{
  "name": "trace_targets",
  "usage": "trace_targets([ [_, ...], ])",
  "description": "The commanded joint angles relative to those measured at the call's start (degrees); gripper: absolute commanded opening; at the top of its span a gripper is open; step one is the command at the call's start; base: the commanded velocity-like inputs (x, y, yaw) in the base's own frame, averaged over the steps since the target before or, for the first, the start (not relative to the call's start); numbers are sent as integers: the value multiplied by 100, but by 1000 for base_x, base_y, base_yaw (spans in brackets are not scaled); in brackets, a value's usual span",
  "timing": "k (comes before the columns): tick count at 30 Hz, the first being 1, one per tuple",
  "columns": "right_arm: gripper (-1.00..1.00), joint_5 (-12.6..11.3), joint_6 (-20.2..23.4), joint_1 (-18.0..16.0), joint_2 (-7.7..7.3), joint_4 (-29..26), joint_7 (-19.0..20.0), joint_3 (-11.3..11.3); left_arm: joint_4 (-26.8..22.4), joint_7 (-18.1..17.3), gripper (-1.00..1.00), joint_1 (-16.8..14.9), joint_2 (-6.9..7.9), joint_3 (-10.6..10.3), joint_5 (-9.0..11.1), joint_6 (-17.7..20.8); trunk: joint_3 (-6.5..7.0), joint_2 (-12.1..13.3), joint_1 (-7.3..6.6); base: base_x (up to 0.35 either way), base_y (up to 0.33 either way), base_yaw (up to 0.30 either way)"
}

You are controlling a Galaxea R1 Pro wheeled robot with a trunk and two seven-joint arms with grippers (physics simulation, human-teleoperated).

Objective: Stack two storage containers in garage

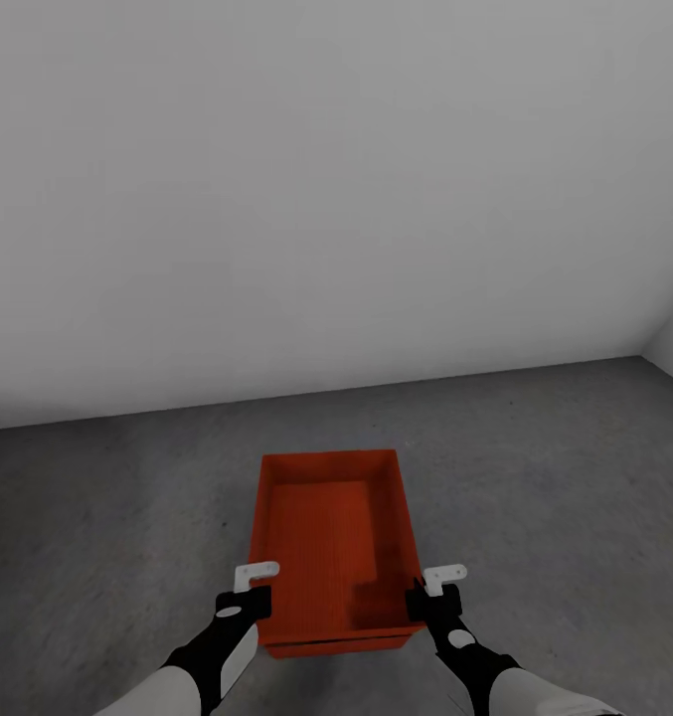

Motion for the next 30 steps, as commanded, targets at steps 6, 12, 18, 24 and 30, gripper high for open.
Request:
trace_targets([
  [6,-100,-58,-11,0,0,16,-70,-323,-75,62,-100,-5,4,202,-34,-128,-4,-2,-1,0,0,0],
  [12,-100,-59,-10,0,2,16,-70,-324,-75,63,-100,-5,3,202,-34,-128,-4,-2,-1,0,0,0],
  [18,-100,-57,-11,0,5,16,-70,-323,-75,63,-100,-5,3,202,-34,-128,-4,-2,-1,0,0,0],
  [24,-100,-56,-15,0,0,16,-70,-322,-75,62,-100,-5,3,202,-34,-128,-4,-2,-1,0,0,0],
  [30,-100,-53,-16,0,-2,16,-70,-322,-83,64,-100,-5,3,202,-34,-128,-4,-2,-1,0,0,0],
])
